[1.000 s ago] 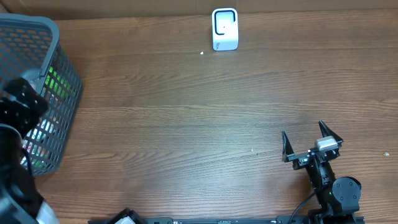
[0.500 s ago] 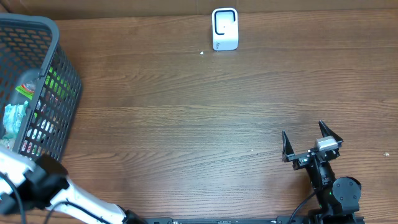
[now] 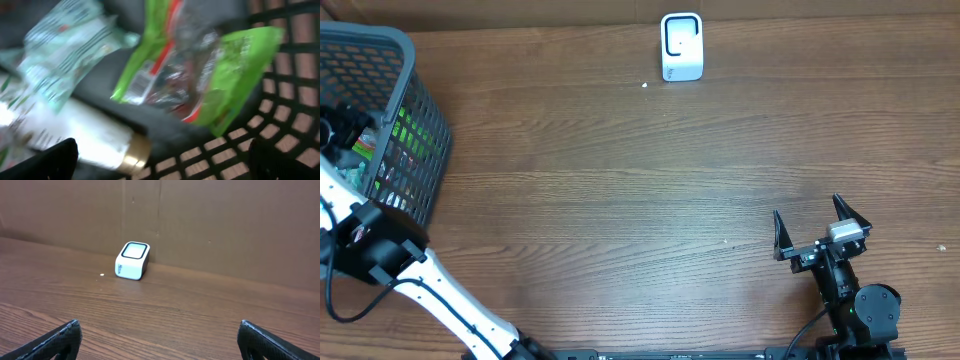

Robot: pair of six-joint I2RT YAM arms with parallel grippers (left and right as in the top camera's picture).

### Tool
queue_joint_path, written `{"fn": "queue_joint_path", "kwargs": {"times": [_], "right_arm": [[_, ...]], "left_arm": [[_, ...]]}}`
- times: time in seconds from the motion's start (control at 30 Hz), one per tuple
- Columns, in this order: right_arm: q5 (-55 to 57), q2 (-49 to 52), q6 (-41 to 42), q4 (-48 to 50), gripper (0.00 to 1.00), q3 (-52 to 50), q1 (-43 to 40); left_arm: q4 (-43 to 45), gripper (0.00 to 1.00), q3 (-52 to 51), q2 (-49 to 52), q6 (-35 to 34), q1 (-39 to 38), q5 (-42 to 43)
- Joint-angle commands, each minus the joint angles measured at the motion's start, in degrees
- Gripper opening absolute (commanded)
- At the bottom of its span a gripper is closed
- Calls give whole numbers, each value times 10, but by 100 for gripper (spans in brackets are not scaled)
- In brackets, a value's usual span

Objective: Scan the item barcode

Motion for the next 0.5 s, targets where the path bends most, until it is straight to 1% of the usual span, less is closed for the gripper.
{"fn": "queue_joint_path", "kwargs": {"times": [0.0, 0.1, 0.17, 0.47], "right_arm": [[-1, -4, 0, 3, 100, -6, -2], [-1, -4, 0, 3, 100, -6, -2], [-1, -4, 0, 3, 100, -6, -2], [-1, -4, 0, 3, 100, -6, -2]], "left_arm": [[23, 100, 4, 2, 66, -29, -13], [41, 100, 2, 7, 77, -38, -36], [50, 100, 0, 13, 77, -40, -36], [43, 100, -4, 72, 77, -52, -35]]}}
